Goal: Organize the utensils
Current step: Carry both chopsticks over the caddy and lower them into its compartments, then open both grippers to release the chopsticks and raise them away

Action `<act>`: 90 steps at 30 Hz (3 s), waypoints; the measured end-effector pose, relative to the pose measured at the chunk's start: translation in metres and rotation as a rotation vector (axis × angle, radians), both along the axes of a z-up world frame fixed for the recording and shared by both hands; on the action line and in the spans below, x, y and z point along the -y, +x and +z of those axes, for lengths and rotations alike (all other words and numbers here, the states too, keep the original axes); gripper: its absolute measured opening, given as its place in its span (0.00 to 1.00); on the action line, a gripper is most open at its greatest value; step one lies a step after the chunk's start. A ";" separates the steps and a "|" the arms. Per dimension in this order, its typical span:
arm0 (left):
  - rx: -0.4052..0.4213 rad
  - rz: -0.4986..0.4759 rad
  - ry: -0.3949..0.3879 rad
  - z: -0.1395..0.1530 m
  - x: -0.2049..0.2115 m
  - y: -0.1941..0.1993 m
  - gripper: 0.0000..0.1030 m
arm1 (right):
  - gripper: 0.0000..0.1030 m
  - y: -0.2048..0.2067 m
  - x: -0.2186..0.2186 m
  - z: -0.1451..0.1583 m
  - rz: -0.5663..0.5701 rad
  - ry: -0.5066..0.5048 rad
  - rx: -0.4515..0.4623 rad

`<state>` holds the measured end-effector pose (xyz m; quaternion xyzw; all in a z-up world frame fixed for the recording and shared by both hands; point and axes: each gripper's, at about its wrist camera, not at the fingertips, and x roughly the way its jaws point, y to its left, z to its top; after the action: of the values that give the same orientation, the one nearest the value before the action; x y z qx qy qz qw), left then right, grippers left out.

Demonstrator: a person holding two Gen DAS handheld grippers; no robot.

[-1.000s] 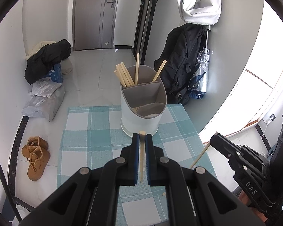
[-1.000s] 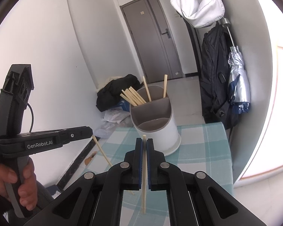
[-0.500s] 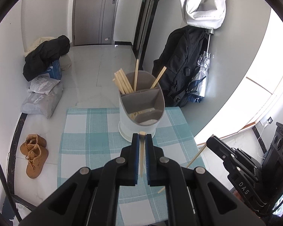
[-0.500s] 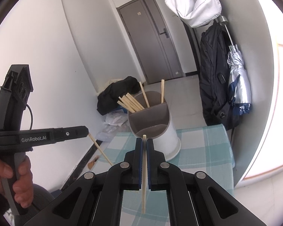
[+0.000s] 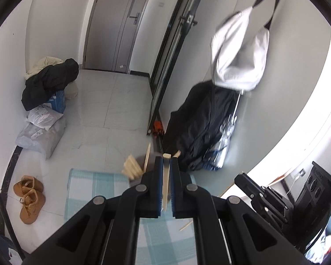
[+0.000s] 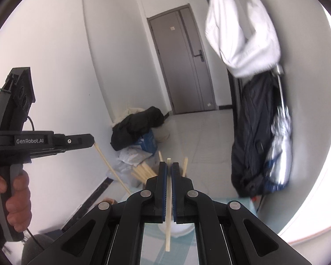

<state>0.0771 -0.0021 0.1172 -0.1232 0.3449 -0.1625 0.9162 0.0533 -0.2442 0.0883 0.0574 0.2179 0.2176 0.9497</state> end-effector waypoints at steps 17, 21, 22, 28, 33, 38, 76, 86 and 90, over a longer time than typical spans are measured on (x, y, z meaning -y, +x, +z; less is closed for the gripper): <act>0.026 0.060 -0.040 -0.006 -0.020 0.068 0.02 | 0.03 0.108 -0.073 0.061 0.113 -0.154 0.119; -0.023 0.069 -0.041 -0.025 -0.025 0.082 0.02 | 0.03 0.125 -0.086 0.045 0.134 -0.180 0.102; -0.036 0.073 -0.045 -0.033 -0.028 0.084 0.02 | 0.03 0.129 -0.088 0.039 0.140 -0.183 0.093; -0.060 0.088 -0.069 -0.046 -0.033 0.093 0.02 | 0.03 0.139 -0.094 0.013 0.161 -0.205 0.063; -0.086 0.072 -0.084 -0.052 -0.031 0.096 0.02 | 0.03 0.143 -0.097 -0.004 0.179 -0.234 0.049; -0.097 0.031 -0.075 -0.059 -0.025 0.099 0.02 | 0.03 0.143 -0.101 -0.015 0.205 -0.255 0.045; -0.014 0.120 0.119 -0.019 -0.011 0.022 0.71 | 0.66 0.034 -0.020 0.003 0.031 -0.029 0.011; 0.142 0.204 0.161 0.002 -0.006 -0.035 0.89 | 0.89 -0.035 -0.013 0.029 -0.046 -0.001 0.134; 0.222 0.246 0.177 -0.002 -0.006 -0.057 0.98 | 0.99 -0.063 -0.012 0.028 -0.090 -0.002 0.185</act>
<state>0.0204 0.0040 0.1154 -0.0646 0.2371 -0.0307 0.9688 -0.0097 -0.2325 0.1161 0.0460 0.1266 0.1791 0.9746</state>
